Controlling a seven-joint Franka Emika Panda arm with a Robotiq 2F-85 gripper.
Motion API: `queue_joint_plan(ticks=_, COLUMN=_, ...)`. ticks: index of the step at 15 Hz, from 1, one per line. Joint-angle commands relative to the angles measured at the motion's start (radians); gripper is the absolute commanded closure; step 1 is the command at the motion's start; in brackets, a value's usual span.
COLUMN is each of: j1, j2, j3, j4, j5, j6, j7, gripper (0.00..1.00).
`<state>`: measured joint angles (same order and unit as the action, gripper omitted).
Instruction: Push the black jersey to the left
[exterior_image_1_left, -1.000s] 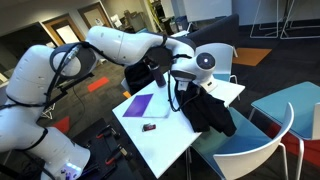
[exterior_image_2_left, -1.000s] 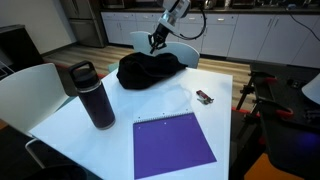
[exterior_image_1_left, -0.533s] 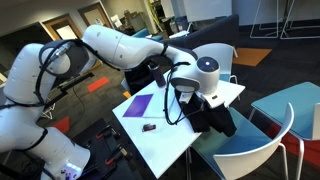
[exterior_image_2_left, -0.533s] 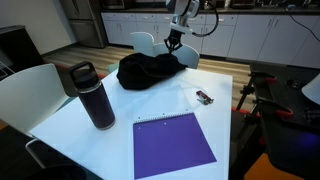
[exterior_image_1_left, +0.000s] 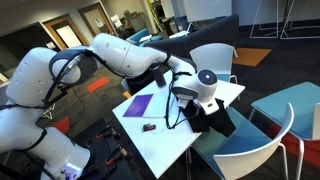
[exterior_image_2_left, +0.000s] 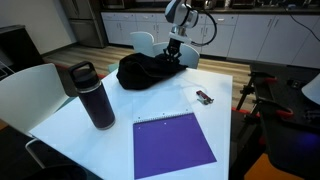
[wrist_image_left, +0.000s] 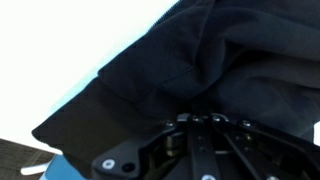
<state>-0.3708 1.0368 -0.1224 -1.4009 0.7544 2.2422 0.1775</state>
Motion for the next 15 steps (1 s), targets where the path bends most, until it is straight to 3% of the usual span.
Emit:
queue_joint_plan(ticks=1, j1=-0.069, j2=0.036, j3=0.103, j4=0.047, j5=0.046, j6=-0.078, j7=-0.064, gripper=1.00)
queue_joint_plan(ticks=6, j1=-0.094, j2=0.065, j3=0.180, j4=0.069, j5=0.114, j6=-0.164, j7=-0.194, gripper=1.00)
queue_joint_plan(ticks=15, j1=0.030, j2=0.141, j3=0.216, j4=0.186, j5=0.110, j6=-0.209, j7=-0.240, gripper=1.00)
